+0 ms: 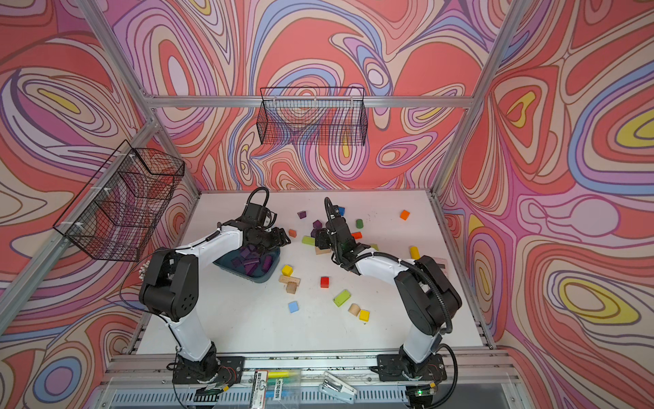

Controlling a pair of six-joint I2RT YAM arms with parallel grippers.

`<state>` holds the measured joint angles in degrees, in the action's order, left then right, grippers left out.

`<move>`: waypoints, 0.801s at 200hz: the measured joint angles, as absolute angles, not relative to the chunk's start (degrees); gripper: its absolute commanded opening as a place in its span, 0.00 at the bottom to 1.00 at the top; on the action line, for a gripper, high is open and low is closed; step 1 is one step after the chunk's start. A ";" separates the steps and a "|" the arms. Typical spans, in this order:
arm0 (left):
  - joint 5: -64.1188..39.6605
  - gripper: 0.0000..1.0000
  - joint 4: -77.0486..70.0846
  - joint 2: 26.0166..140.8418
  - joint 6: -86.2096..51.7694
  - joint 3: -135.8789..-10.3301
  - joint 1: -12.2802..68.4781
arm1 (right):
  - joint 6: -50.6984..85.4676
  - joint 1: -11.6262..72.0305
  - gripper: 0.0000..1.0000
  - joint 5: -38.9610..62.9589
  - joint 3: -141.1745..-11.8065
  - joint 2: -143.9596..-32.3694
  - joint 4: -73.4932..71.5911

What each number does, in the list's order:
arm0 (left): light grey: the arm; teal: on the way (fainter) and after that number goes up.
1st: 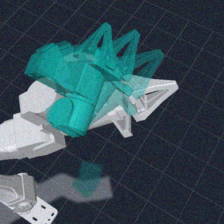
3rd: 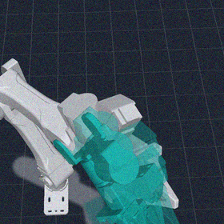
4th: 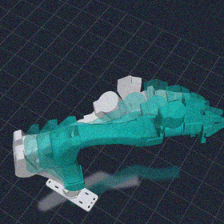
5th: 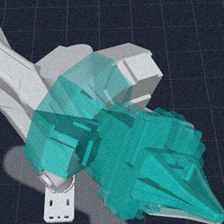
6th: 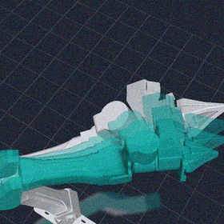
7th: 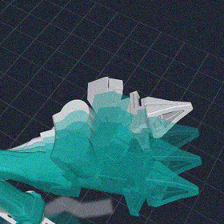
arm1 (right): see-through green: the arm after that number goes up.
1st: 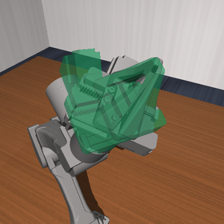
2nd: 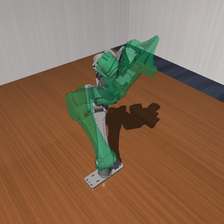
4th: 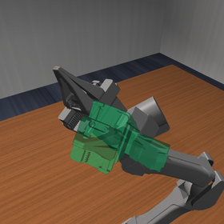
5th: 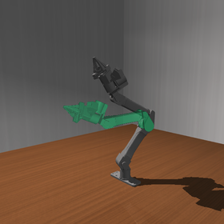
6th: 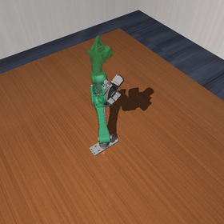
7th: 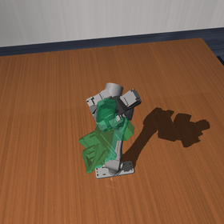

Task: Pick purple bricks into the storage bin
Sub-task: Pick up the building block from the center of the board.

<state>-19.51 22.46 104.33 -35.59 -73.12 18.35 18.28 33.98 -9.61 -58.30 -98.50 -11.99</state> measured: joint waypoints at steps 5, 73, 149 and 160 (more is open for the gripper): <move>-19.55 0.71 22.35 104.42 -35.64 -73.54 18.50 | 18.28 33.91 0.76 -9.61 -58.33 -98.52 -11.99; -18.68 0.74 27.94 103.96 -31.14 -77.38 19.20 | 18.44 33.39 0.76 -9.63 -59.05 -99.04 -11.99; -12.01 0.75 40.99 100.71 -22.46 -87.88 19.62 | 19.29 33.32 0.76 -9.74 -61.95 -103.11 -11.77; -11.68 0.76 40.88 100.57 -22.02 -87.59 19.94 | 19.40 33.32 0.76 -9.85 -62.83 -104.31 -11.31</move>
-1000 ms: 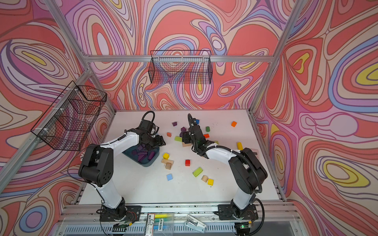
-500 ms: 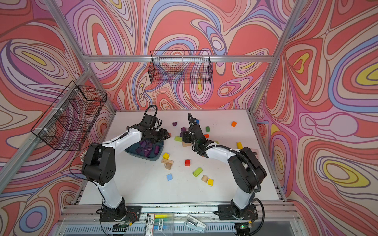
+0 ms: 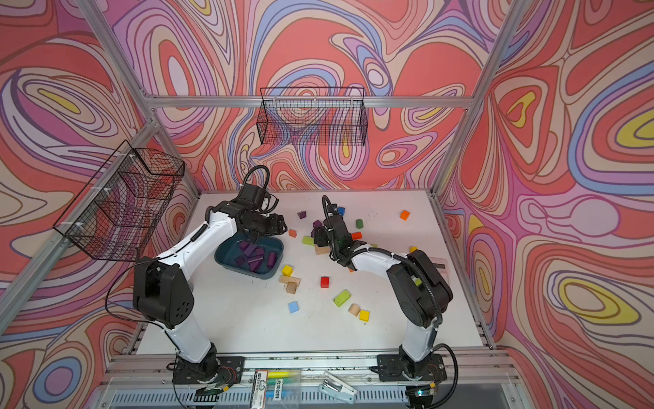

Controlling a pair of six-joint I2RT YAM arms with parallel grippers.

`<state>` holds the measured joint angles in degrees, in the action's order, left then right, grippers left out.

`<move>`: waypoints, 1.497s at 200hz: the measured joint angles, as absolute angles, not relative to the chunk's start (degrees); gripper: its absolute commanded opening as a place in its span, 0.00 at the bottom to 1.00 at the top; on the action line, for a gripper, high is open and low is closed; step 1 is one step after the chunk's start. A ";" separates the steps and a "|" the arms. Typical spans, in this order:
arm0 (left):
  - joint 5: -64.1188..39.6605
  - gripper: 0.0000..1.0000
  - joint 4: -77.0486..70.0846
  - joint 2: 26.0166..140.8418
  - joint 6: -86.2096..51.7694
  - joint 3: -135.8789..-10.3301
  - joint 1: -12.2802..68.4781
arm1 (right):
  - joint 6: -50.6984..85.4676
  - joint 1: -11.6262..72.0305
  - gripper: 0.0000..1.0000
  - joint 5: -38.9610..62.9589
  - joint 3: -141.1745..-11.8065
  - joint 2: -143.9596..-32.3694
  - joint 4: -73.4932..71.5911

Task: Pick purple bricks into the storage bin
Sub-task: Pick up the building block from the center of the board.

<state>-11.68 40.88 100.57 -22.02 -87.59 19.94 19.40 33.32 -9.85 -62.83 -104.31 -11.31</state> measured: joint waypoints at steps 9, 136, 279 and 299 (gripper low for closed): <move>-11.55 0.76 40.86 100.51 -21.63 -87.13 20.25 | 19.64 33.32 0.74 -10.07 -63.77 -105.30 -10.44; -8.93 0.85 33.91 88.07 -20.18 -75.90 22.13 | 37.85 33.89 0.67 -17.15 -83.07 -115.98 10.26; 2.04 0.93 28.08 82.48 -17.39 -70.72 18.55 | 49.80 37.54 0.63 -20.80 -101.75 -126.85 30.61; 2.22 0.93 27.86 82.21 -17.85 -70.72 16.67 | 49.91 37.58 0.62 -21.43 -103.63 -128.44 32.67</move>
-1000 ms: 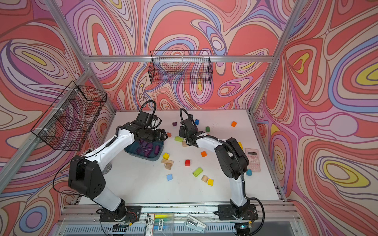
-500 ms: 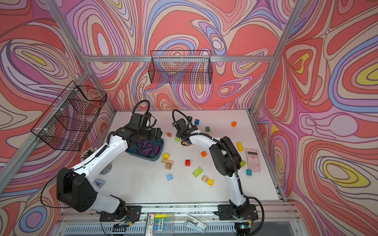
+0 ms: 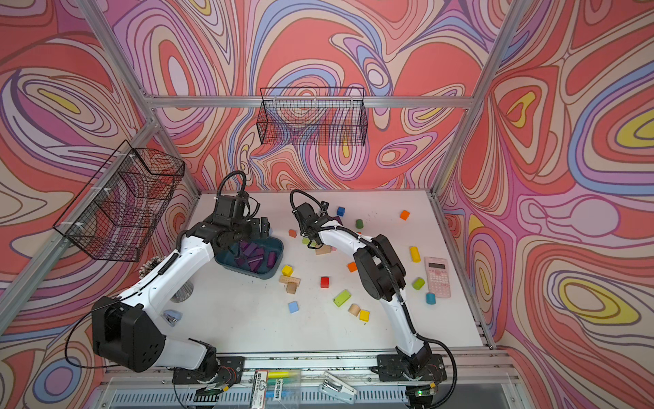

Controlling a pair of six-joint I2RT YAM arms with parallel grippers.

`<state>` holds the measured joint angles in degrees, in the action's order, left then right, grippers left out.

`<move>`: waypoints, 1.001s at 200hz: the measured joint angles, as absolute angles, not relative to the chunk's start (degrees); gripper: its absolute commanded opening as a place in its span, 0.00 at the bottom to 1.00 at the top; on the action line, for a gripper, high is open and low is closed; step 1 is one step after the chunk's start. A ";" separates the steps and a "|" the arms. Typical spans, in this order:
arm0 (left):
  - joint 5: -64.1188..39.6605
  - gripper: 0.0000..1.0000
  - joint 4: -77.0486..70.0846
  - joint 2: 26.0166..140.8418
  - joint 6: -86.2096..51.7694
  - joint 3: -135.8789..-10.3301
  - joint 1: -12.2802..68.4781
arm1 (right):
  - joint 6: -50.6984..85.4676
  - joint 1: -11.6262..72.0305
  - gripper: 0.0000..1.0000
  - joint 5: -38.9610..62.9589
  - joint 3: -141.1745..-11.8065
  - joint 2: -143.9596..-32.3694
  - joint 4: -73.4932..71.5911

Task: Pick purple bricks into the storage bin
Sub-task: Pick up the building block from the center of the board.

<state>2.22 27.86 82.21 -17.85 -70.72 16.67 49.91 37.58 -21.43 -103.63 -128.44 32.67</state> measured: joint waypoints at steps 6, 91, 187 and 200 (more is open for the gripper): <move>2.22 0.93 27.83 82.15 -18.04 -70.72 16.10 | 49.89 37.58 0.62 -21.63 -104.29 -128.95 33.19; -0.75 0.93 27.53 81.10 -19.97 -70.72 11.53 | 49.74 37.58 0.56 -22.94 -110.63 -133.47 36.91; -4.56 0.92 27.40 81.03 -21.30 -70.72 9.74 | 48.05 37.58 0.27 -23.20 -113.62 -137.27 38.02; -5.06 0.92 27.40 81.17 -21.39 -70.72 9.67 | 47.46 37.58 0.25 -23.18 -113.67 -137.27 37.69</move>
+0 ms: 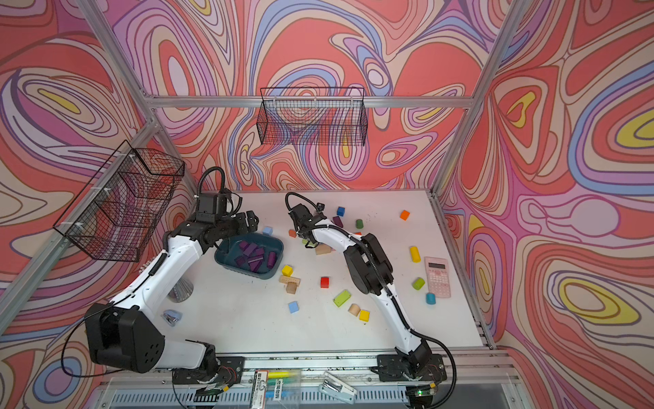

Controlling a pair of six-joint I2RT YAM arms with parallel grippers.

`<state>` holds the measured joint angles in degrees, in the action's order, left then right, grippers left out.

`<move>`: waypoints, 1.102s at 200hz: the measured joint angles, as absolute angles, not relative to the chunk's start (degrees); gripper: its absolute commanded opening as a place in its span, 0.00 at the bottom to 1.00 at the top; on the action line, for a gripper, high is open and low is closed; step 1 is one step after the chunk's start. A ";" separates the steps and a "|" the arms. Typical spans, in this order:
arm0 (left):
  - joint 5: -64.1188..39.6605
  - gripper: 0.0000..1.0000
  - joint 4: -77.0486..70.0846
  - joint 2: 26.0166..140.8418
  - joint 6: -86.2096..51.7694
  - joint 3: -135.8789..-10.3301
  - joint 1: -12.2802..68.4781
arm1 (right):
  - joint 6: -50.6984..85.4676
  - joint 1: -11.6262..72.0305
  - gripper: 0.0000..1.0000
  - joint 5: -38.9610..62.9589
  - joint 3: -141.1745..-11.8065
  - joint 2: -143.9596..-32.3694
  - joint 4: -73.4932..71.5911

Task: Pick purple bricks into the storage bin
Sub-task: Pick up the building block from the center of the board.

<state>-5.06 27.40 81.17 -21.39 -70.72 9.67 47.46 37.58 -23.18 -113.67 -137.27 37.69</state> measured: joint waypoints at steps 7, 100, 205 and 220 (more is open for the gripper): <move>-5.34 0.92 27.40 81.23 -21.47 -70.72 9.65 | 47.13 37.58 0.24 -23.18 -113.69 -137.27 37.36; -7.84 0.92 27.40 82.41 -21.96 -70.72 9.26 | 44.99 37.58 0.21 -20.56 -108.14 -130.54 31.77; -8.93 0.91 27.42 82.70 -22.11 -70.72 8.99 | 45.32 37.58 0.22 -7.31 -96.49 -111.13 26.65; -8.93 0.91 27.42 82.72 -22.09 -70.72 8.99 | 45.21 37.58 0.22 -4.54 -95.13 -110.02 25.93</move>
<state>-8.93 27.42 82.72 -22.09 -70.72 8.99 45.21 37.58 -4.54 -95.13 -110.02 25.93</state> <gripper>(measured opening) 0.915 0.311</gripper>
